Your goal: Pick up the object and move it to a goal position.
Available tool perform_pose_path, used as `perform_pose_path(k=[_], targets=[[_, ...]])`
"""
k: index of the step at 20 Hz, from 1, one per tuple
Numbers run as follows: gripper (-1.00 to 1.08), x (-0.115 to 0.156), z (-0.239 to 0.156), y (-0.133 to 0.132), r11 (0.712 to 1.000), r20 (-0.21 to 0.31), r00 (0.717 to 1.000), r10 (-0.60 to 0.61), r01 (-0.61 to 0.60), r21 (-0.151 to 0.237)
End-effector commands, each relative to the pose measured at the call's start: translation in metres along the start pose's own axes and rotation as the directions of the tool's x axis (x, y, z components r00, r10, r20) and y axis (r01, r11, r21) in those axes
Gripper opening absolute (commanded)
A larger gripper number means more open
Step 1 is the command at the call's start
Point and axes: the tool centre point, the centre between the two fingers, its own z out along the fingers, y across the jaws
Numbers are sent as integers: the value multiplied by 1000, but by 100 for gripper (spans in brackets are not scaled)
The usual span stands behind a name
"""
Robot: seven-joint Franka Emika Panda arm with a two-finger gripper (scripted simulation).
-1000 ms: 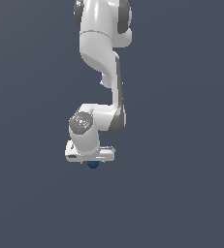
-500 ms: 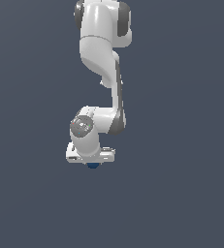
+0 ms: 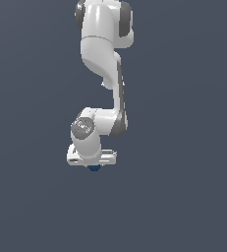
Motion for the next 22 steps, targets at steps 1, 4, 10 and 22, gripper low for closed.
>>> perform_pose_path(k=[1,4,10,22], targets=[[-100,-1,-1,0,1000,-1,1000,0,0,0],[-100,-6,-3,1,1000,-1,1000,0,0,0],[-100,-22,-9,4,1000,-1,1000,0,0,0],[-100,-79,-32,16,1000,-1,1000,0,0,0]])
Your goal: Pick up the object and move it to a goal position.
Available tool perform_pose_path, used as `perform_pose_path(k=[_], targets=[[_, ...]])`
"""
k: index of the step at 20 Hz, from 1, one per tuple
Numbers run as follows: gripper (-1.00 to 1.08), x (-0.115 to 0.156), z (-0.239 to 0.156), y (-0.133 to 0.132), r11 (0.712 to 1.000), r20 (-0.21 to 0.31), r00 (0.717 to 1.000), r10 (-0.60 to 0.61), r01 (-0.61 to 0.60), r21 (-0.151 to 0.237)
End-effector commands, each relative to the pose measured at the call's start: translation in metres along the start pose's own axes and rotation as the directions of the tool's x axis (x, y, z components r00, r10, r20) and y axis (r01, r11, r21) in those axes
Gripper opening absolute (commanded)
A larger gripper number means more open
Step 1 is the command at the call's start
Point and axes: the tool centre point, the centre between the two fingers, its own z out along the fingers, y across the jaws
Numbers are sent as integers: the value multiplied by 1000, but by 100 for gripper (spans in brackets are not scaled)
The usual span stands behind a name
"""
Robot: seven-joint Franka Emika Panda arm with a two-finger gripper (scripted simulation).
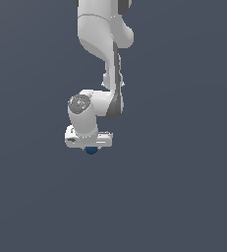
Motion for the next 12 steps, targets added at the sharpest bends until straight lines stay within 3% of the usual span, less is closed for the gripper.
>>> perform_pose_path(k=[1,12], targets=[[-100,-11,-5,2,1000,-1,1000,0,0,0],[-100,-32,-14,7,1000,-1,1000,0,0,0]])
